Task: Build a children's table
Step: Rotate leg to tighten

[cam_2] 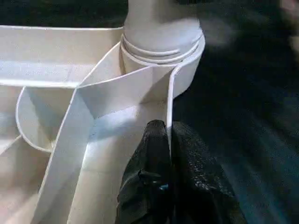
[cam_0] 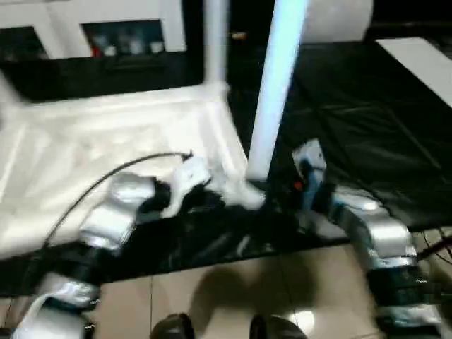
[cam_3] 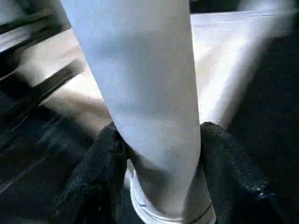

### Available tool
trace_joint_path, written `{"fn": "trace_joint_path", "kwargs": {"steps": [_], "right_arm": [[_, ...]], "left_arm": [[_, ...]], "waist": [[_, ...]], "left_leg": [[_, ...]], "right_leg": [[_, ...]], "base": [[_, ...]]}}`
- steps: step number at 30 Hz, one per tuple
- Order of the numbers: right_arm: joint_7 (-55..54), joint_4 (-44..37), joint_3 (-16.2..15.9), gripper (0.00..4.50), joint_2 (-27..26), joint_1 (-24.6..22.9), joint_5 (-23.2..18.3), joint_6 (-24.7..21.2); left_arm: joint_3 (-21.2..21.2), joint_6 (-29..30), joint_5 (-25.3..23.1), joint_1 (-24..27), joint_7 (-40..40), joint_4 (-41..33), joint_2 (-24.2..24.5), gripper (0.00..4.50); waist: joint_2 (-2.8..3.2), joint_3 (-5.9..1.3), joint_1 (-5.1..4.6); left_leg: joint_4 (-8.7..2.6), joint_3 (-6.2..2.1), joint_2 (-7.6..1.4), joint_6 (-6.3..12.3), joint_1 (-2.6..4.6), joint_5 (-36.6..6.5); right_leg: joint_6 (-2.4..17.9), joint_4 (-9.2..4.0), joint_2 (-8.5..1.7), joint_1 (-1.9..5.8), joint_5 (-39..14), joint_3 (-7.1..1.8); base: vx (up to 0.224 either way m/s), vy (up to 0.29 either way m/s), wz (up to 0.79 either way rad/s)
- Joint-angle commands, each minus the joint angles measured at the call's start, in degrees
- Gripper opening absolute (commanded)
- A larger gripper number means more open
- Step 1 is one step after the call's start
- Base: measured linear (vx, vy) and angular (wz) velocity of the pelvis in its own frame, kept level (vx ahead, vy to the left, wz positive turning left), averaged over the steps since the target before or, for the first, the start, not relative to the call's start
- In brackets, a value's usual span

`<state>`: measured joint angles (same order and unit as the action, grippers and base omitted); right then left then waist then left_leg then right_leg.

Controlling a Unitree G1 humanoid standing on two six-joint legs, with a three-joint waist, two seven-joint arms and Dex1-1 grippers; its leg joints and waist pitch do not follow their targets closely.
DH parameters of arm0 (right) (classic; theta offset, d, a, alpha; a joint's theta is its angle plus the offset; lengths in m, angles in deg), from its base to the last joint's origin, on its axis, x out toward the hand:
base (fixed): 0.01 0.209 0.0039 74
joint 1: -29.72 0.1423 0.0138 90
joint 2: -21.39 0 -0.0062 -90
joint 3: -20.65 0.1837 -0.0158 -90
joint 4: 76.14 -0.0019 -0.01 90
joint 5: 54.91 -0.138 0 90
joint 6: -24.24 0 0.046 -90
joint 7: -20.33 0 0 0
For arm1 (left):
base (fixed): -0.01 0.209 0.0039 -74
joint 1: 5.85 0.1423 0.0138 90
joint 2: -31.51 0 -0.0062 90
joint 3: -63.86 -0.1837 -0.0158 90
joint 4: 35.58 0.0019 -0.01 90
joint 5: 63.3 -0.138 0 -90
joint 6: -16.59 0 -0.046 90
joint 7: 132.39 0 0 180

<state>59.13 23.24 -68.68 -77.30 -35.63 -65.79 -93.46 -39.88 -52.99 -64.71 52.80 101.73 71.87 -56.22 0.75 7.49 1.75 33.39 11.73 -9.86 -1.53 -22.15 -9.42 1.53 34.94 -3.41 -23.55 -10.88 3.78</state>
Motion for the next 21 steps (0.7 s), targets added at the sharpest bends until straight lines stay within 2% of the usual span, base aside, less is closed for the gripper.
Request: {"fn": "trace_joint_path", "kwargs": {"steps": [1,4,5,6,7,8,9,10,12,13,14,15,16,17,18,19,21], "right_arm": [[-5.3,1.2,-4.4,1.99,-5.9,0.7,-0.9,-4.0],[-18.2,3.8,-2.8,1.99,-11.7,2.4,3.2,-2.5],[-22.3,4.6,-1.2,1.99,-14.2,2.8,3.1,-1.6],[-22.3,4.6,-1.2,1.99,-14.2,2.8,3.1,-1.6],[-25.5,4.8,-0.4,1.99,-17.1,2.9,3.0,-0.5],[-26.6,4.5,-0.9,1.99,-17.6,2.6,4.2,1.0],[-26.6,4.5,-0.9,2.55,-17.6,2.6,4.2,1.0],[-27.2,4.0,-1.4,2.69,-17.7,2.3,5.5,2.3],[-27.4,3.8,-1.0,2.75,-17.2,2.1,5.7,3.1],[-26.4,3.8,0.1,3.05,-16.2,2.2,5.0,3.9],[-26.2,3.8,0.2,3.05,-16.0,2.2,4.9,4.1],[-24.9,3.5,0.8,3.13,-15.3,2.2,4.1,4.4],[-23.3,3.2,1.1,3.18,-14.5,2.1,3.4,4.6],[-20.6,2.4,0.9,3.36,-12.7,1.7,2.9,4.5],[-19.9,2.2,0.8,3.36,-12.1,1.5,2.8,4.6],[-14.6,1.0,1.0,3.49,-8.1,0.7,1.7,5.2],[-8.2,0.2,1.1,3.63,-3.9,0.1,0.2,6.2]], "left_arm": [[-0.8,2.9,0.9,-2.3,-7.1,0.3,-5.5,0.00],[0.8,6.1,-0.8,-4.6,-14.8,1.2,-10.5,0.00],[1.0,6.7,-1.4,-5.0,-17.0,1.3,-11.8,0.00],[1.0,6.7,-1.4,-5.0,-17.0,1.3,-11.8,0.00],[0.8,6.9,-1.9,-5.2,-18.6,1.3,-13.3,0.00],[0.7,6.7,-2.2,-5.2,-19.0,1.3,-13.6,0.00],[0.7,6.7,-2.2,-5.2,-19.0,1.3,-13.6,0.00],[0.4,6.5,-2.6,-5.0,-18.8,1.1,-13.4,0.00],[0.2,5.8,-2.8,-4.7,-18.3,0.9,-12.5,0.00],[0.2,4.8,-2.8,-4.1,-17.0,0.4,-10.9,0.00],[0.2,4.7,-2.8,-4.0,-16.8,0.3,-10.7,0.00],[0.2,4.2,-2.8,-3.6,-15.9,0.0,-9.8,0.00],[0.1,3.7,-2.8,-3.1,-14.8,-0.4,-8.8,0.00],[-0.4,2.7,-2.7,-2.3,-12.8,-1.1,-7.2,0.00],[-0.4,2.5,-2.6,-2.1,-12.3,-1.2,-6.8,0.00],[-0.6,0.5,-2.0,-0.8,-8.7,-2.2,-4.0,0.00],[-0.6,-1.9,-1.3,0.3,-5.0,-2.8,-1.3,0.00]], "waist": [[-0.48,-3.47,0.37],[-0.42,-3.64,0.33],[-0.41,-3.79,0.25],[-0.42,-3.97,0.38],[-0.21,-3.96,0.39],[-0.27,-4.00,0.46],[-0.32,-4.16,0.52],[-0.16,-4.16,0.60],[-0.18,-4.11,0.60],[-0.03,-4.02,0.64],[0.01,-4.03,0.66],[-0.28,-3.95,0.49],[-0.13,-3.99,0.67],[-0.11,-3.98,0.56],[-0.20,-3.99,0.45],[-0.21,-4.02,0.49],[-0.05,-4.16,0.62]], "left_leg": [[-4.36,-2.64,-3.50,-0.24,1.53,-15.2],[-4.53,-2.48,-3.57,-0.04,1.42,-13.5],[-4.52,-2.40,-3.58,-0.03,1.36,-12.4],[-4.41,-2.35,-3.44,0.47,1.31,-11.4],[-4.40,-2.20,-3.41,1.18,1.11,-10.1],[-4.36,-2.16,-3.36,1.49,1.16,-9.6],[-4.28,-2.13,-3.30,2.21,1.06,-8.2],[-4.25,-2.16,-3.31,2.57,1.00,-7.5],[-4.22,-2.07,-3.30,3.95,0.94,-6.6],[-4.32,-2.15,-3.36,4.05,0.97,-7.0],[-4.35,-2.18,-3.45,4.01,1.05,-7.4],[-4.42,-2.16,-3.44,3.90,0.95,-7.6],[-4.41,-2.25,-3.45,3.89,1.05,-7.9],[-4.40,-2.31,-3.46,3.97,0.88,-8.0],[-4.39,-2.21,-3.46,4.16,0.91,-7.8],[-4.21,-2.20,-3.40,4.67,0.71,-7.0],[-3.99,-2.09,-3.45,5.36,0.82,-5.9]], "right_leg": [[9.1,-6.09,-6.04,1.74,-26.4,-3.75],[9.3,-5.81,-5.68,1.76,-22.4,-3.79],[9.8,-5.62,-5.62,1.80,-19.7,-3.81],[10.2,-5.48,-5.66,2.02,-17.4,-3.76],[10.5,-5.29,-5.54,2.15,-14.3,-3.86],[10.6,-5.24,-5.53,2.19,-13.2,-3.80],[10.9,-4.90,-5.48,2.50,-10.5,-3.77],[11.1,-4.74,-5.46,2.55,-9.0,-3.73],[11.8,-4.62,-5.43,2.73,-6.2,-3.67],[11.9,-4.70,-5.42,2.78,-6.9,-3.58],[11.9,-4.74,-5.45,2.76,-7.3,-3.57],[11.8,-4.73,-5.36,2.84,-7.7,-3.56],[11.8,-4.76,-5.51,2.90,-8.0,-3.55],[11.7,-4.64,-5.50,3.04,-7.9,-3.53],[11.7,-4.67,-5.43,3.07,-7.6,-3.57],[11.7,-4.53,-5.53,3.29,-6.4,-3.61],[12.4,-4.31,-5.51,3.26,-4.2,-3.62]], "base": [[0.000,0.000,0.00],[0.000,0.000,0.00],[0.000,0.000,0.00],[0.000,0.000,0.00],[0.000,0.000,0.00],[0.000,0.000,0.00],[0.000,0.000,0.00],[0.000,0.000,0.00],[0.000,0.000,0.00],[0.000,0.000,0.00],[0.000,0.000,0.00],[0.000,0.000,0.00],[0.000,0.000,0.00],[0.000,0.000,0.00],[0.000,0.000,0.00],[0.000,0.000,0.00],[0.000,0.000,0.00]]}}
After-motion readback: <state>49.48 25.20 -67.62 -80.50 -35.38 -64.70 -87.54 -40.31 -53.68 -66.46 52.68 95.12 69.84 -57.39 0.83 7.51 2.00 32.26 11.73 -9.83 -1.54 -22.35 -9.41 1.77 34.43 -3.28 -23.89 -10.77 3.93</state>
